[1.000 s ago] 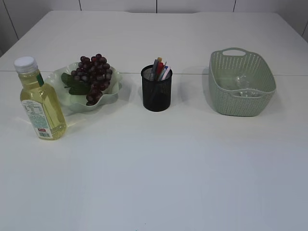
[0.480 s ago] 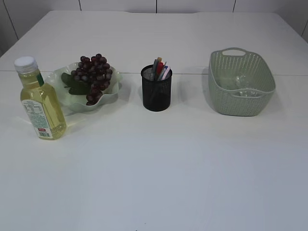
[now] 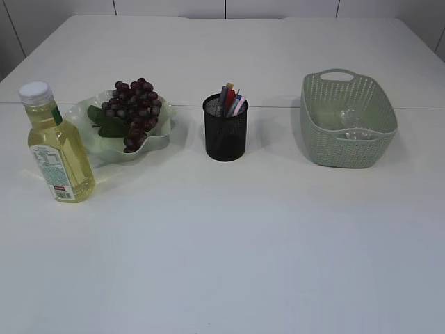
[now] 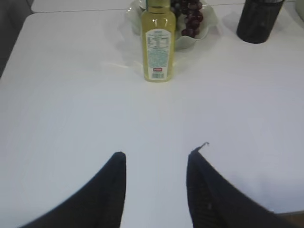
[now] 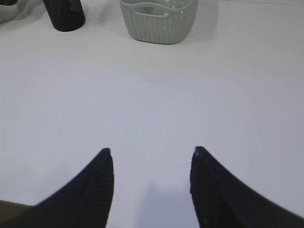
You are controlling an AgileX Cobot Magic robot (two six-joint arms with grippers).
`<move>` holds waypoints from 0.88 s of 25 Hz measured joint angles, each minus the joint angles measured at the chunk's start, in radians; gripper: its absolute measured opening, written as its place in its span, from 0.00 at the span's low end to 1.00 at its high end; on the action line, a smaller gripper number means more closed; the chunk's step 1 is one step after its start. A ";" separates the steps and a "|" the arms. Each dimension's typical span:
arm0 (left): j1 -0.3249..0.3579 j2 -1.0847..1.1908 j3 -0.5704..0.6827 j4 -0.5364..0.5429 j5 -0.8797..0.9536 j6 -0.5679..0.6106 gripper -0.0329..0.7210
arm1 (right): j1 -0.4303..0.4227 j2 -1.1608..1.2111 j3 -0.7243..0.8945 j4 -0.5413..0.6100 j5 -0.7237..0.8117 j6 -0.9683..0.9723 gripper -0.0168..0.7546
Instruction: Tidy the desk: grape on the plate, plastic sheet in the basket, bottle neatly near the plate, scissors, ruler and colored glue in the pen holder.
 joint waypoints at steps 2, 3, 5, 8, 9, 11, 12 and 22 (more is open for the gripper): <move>0.031 0.000 0.000 0.000 0.000 0.000 0.45 | 0.000 0.000 0.000 -0.004 0.000 0.000 0.56; 0.041 0.000 0.000 0.000 0.000 0.000 0.45 | 0.000 0.000 0.000 -0.004 0.000 0.000 0.56; 0.049 0.000 0.000 -0.002 0.000 0.000 0.45 | 0.000 0.000 0.000 -0.004 0.000 0.000 0.56; 0.050 0.000 0.000 -0.002 0.000 0.000 0.45 | 0.000 0.000 0.000 -0.004 0.000 0.000 0.56; 0.050 0.000 0.000 -0.002 0.000 0.000 0.45 | 0.000 0.000 0.000 -0.004 0.000 0.000 0.56; 0.050 0.000 0.000 -0.002 0.000 0.000 0.45 | 0.000 0.000 0.000 -0.005 0.000 0.000 0.56; 0.046 0.000 0.000 -0.002 0.000 0.000 0.45 | 0.000 0.000 0.001 -0.005 0.000 0.000 0.56; 0.000 0.000 0.000 -0.003 0.000 0.000 0.45 | 0.000 0.000 0.001 -0.005 0.000 0.000 0.56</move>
